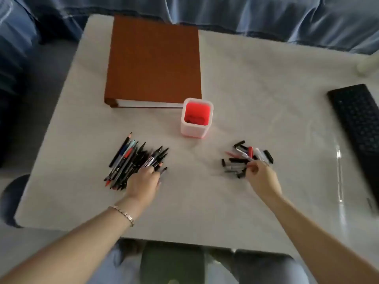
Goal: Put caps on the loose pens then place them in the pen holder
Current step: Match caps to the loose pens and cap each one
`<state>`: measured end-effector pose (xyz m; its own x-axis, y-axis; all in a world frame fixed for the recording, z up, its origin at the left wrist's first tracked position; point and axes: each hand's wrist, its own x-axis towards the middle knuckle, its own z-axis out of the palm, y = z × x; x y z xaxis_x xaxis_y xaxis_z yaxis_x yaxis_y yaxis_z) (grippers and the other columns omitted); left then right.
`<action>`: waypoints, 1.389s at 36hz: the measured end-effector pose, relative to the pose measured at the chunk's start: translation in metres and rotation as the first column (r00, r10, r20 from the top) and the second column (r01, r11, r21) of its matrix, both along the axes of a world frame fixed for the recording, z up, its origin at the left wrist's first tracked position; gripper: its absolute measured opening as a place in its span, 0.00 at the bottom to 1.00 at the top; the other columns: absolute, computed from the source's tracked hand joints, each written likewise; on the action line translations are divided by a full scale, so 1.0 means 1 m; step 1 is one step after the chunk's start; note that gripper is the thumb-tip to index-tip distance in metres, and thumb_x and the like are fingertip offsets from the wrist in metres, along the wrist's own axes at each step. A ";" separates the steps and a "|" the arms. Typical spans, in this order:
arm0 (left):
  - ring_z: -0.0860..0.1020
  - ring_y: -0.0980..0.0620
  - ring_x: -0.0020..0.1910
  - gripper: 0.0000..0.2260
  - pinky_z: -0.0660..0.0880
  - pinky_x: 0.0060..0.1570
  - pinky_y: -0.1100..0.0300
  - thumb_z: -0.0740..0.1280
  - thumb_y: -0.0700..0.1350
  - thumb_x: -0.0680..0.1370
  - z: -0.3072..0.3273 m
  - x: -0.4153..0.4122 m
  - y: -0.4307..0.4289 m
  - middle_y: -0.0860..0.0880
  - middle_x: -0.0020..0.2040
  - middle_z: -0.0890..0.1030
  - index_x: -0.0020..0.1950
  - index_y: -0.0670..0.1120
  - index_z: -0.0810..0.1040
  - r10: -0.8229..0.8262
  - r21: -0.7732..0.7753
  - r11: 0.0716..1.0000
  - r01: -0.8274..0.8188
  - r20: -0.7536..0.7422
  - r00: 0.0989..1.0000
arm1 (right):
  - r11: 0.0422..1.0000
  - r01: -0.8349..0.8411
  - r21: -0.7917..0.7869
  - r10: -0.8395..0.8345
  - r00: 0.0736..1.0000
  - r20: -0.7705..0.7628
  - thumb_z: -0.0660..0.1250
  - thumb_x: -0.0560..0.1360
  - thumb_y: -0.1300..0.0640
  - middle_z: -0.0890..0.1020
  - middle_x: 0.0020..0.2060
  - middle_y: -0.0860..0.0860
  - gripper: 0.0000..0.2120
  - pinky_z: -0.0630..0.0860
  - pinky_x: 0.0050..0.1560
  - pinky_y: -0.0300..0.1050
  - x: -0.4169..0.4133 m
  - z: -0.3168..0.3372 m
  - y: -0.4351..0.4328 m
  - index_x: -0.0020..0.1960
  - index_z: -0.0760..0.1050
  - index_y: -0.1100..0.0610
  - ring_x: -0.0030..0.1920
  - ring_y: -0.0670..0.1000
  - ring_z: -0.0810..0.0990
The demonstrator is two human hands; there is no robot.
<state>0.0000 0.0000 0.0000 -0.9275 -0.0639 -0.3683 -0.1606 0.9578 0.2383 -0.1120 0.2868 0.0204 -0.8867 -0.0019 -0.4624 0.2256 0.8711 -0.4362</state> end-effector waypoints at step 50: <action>0.77 0.57 0.28 0.04 0.76 0.37 0.51 0.66 0.42 0.75 0.013 -0.002 0.068 0.54 0.35 0.82 0.40 0.47 0.75 0.435 0.756 0.643 -0.123 -0.229 0.871 | 0.986 0.081 -0.146 -0.130 0.923 -0.362 0.70 0.69 0.61 0.70 0.25 0.54 0.14 0.62 0.27 0.39 -0.028 -0.042 0.053 0.28 0.71 0.61 0.28 0.51 0.66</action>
